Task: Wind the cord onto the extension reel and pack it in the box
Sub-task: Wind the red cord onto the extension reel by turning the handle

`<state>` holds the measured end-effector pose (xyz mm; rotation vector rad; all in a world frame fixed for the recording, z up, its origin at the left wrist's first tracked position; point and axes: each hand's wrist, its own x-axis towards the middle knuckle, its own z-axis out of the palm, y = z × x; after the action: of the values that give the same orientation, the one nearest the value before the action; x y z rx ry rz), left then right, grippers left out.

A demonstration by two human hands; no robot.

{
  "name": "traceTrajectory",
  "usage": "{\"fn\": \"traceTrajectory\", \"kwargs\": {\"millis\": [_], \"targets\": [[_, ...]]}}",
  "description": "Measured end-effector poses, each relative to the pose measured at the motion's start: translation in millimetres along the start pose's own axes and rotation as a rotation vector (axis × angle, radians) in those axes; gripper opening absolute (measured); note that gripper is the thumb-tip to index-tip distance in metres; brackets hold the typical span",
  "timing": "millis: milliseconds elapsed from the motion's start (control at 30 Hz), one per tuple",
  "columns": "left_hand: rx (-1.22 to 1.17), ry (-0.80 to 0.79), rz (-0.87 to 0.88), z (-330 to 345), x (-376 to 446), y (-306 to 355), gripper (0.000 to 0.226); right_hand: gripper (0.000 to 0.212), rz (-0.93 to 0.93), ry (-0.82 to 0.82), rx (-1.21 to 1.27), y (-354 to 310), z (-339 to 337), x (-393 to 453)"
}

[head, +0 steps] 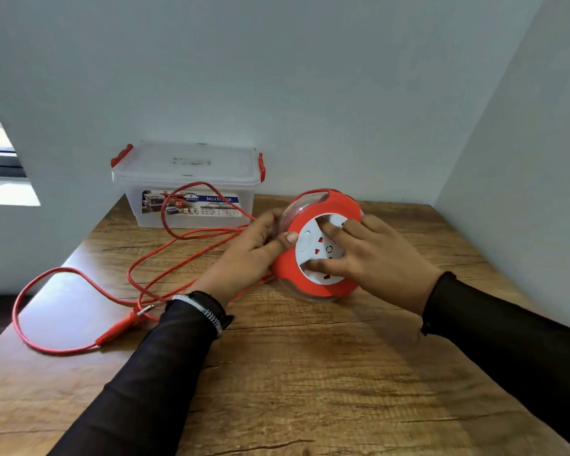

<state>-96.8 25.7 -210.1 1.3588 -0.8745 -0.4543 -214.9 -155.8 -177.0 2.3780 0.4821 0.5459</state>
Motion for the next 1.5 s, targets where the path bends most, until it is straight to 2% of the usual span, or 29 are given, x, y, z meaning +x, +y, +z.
{"fn": "traceTrajectory", "kwargs": {"millis": [233,433,600,733,800,1033,1233,1300,1367,1433,1500], "targets": [[-0.031,-0.043,-0.049,4,-3,3,0.03,0.053,0.214,-0.034,0.037,-19,-6,-12],[-0.018,-0.03,-0.071,8,-8,-2,0.04,0.055,0.583,-0.076,0.137,-38,-9,-8],[-0.041,-0.019,-0.081,18,-9,-9,0.043,0.056,0.831,-0.008,0.276,-50,-4,-8],[-0.073,-0.007,-0.086,30,-11,-16,0.044,0.061,1.213,0.164,0.678,-61,-2,-5],[-0.069,-0.004,-0.092,31,-11,-18,0.043,0.064,1.33,0.2,0.827,-63,2,0],[-0.039,0.003,-0.099,33,-10,-17,0.044,0.065,1.475,0.366,1.089,-65,4,6],[-0.017,0.0,-0.083,35,-9,-20,0.044,0.064,1.682,0.511,1.531,-62,-5,17],[-0.024,0.002,-0.084,35,-8,-21,0.046,0.055,1.767,0.478,1.762,-57,-12,19],[-0.051,0.007,-0.087,34,-8,-22,0.046,0.038,1.798,0.362,1.939,-53,-16,19],[-0.065,0.004,-0.083,32,-7,-24,0.043,0.022,1.745,0.212,1.958,-50,-18,16],[-0.063,0.002,-0.083,29,-6,-24,0.038,0.024,1.657,0.131,1.855,-47,-23,7]]}}
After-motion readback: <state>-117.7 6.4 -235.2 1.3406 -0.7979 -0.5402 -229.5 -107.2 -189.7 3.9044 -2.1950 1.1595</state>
